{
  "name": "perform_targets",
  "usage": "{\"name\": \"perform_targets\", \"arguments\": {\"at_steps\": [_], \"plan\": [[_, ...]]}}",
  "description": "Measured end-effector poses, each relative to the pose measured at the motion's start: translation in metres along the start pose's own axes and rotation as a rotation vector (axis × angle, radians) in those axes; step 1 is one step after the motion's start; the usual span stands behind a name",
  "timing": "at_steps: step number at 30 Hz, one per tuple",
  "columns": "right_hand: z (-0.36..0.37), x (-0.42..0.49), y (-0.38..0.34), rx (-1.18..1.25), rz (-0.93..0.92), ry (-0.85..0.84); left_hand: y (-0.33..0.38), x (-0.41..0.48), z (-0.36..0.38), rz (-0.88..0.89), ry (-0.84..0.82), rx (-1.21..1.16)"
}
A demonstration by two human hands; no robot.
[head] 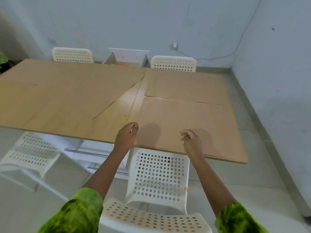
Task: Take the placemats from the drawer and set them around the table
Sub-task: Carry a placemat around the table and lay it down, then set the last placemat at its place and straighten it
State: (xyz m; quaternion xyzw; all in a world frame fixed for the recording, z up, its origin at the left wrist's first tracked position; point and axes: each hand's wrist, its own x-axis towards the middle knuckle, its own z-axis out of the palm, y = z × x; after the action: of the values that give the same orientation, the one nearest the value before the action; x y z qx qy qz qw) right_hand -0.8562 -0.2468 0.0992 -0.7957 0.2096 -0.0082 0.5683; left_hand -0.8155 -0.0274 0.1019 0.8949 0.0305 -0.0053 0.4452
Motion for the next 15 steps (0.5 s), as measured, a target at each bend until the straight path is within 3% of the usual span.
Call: {"name": "perform_targets", "arguments": {"at_steps": [8,15], "plan": [[0.106,-0.024,-0.035,0.166,0.03,-0.131,-0.053,0.005,-0.085,-0.069,0.045,-0.239],[0.236,-0.044,-0.085,0.263,0.08,-0.151,-0.121,0.03,-0.19,-0.093,0.041,-0.308]]}}
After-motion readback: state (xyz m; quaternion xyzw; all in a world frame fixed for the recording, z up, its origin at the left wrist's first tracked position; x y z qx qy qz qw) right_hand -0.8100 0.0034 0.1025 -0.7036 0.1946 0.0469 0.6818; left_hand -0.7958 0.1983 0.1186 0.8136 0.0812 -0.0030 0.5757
